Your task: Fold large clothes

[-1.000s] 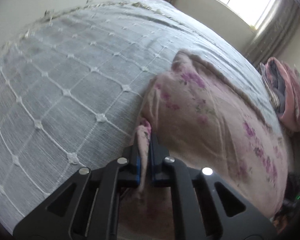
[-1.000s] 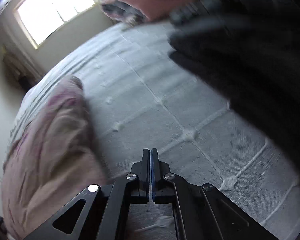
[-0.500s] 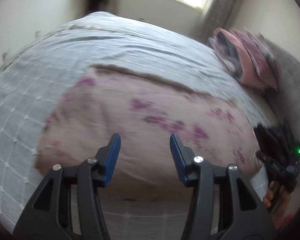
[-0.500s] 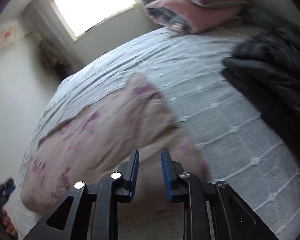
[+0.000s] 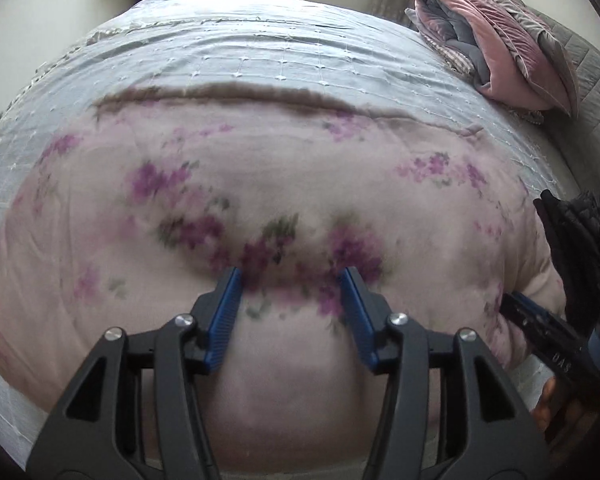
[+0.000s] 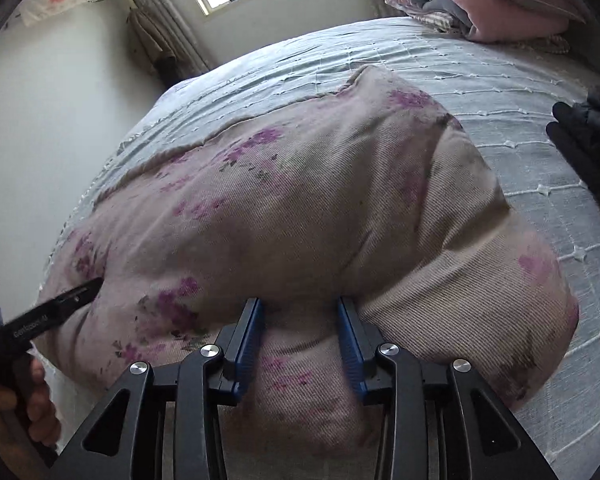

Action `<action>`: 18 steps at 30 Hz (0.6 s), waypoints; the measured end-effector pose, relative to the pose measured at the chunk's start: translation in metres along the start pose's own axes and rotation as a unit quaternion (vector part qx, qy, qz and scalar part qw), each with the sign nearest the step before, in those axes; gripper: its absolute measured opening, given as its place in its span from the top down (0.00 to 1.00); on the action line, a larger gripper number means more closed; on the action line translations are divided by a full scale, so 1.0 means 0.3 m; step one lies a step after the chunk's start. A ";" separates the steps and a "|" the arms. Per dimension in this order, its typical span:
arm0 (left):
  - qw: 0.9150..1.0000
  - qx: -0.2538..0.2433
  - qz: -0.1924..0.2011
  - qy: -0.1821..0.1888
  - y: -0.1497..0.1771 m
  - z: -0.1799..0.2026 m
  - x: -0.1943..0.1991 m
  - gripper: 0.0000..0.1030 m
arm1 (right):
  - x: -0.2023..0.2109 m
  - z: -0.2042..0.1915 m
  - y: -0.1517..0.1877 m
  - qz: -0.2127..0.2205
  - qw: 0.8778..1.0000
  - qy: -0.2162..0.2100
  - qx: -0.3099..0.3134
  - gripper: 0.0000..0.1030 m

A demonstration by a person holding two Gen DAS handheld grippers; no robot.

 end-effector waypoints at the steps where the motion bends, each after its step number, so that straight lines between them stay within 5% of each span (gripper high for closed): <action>1: 1.000 -0.006 -0.004 -0.007 -0.028 0.007 -0.008 0.48 | 0.007 -0.001 -0.001 0.001 1.000 0.003 -0.001 0.63; 6: 0.998 -0.024 -0.045 -0.026 -0.150 0.064 -0.146 0.48 | 0.114 0.002 -0.030 0.040 0.999 0.001 -0.023 0.62; 10: 0.996 -0.042 -0.059 -0.057 -0.279 0.072 -0.271 0.48 | 0.105 0.015 -0.012 0.026 0.999 0.007 -0.022 0.62; 14: 0.992 0.012 -0.083 -0.089 -0.313 -0.034 -0.409 0.48 | 0.092 0.014 -0.013 0.022 1.000 0.012 -0.012 0.62; 18: 0.995 0.012 -0.050 -0.082 -0.305 -0.038 -0.431 0.48 | 0.072 0.016 -0.010 0.010 1.000 0.009 -0.012 0.61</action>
Point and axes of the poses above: each gripper's, at about its wrist camera, not at the fingertips, and x roughly against the way its jaws point, z to its right, y to its underside, the point moved 8 cm from there along -x, roughly the way its jaws point, and after that the axes turned 7 degrees about y, right-handed, at the moved point
